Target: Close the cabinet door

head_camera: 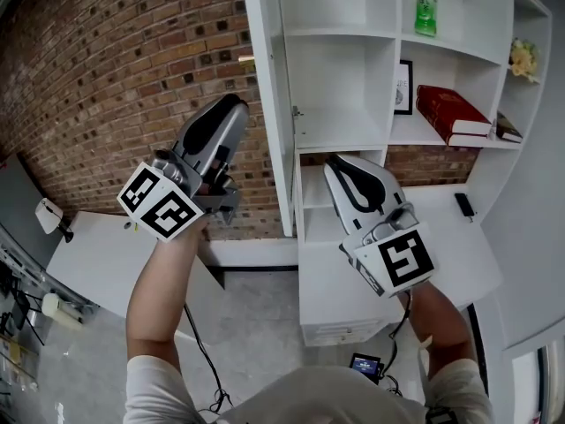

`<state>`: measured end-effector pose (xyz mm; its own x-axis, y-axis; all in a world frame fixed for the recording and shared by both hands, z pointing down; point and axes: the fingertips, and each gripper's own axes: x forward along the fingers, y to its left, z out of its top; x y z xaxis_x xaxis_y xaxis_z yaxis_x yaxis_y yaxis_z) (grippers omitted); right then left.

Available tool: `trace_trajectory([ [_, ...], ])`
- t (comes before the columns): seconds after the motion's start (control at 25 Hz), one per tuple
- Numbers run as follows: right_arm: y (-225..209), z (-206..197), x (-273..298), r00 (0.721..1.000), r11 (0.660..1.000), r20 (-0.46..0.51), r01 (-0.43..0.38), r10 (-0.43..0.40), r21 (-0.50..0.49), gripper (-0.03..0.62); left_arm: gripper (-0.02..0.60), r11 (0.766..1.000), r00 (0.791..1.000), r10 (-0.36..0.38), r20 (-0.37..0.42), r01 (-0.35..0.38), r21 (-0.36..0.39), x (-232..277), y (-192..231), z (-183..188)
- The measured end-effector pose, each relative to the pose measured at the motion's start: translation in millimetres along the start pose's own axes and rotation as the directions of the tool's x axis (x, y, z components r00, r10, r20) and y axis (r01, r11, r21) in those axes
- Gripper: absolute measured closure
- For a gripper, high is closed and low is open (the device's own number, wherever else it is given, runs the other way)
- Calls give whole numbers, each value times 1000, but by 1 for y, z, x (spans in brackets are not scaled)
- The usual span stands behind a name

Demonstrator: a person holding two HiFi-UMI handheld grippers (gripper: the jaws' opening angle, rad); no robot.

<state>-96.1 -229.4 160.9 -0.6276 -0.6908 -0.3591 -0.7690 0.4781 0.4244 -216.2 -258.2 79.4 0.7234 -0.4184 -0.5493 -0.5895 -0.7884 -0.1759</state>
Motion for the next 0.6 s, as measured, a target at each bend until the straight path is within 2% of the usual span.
trace_trajectory([
  [0.12, 0, 11, 5, 1000, 1000, 22, 12, -12, -12, 565, 490, 1000, 1000, -22, 13, 22, 1, 6, 3, 11],
  [0.4, 8, 25, 16, 999, 999, 45, 20, -19, -33, 565, 458, 997, 998, -55, 34, 57, -53, 24, 18, 23],
  [0.6, 17, 42, 25, 997, 998, 69, 27, -23, -54, 549, 449, 991, 992, -115, 48, 118, -70, 35, 18, 30],
])
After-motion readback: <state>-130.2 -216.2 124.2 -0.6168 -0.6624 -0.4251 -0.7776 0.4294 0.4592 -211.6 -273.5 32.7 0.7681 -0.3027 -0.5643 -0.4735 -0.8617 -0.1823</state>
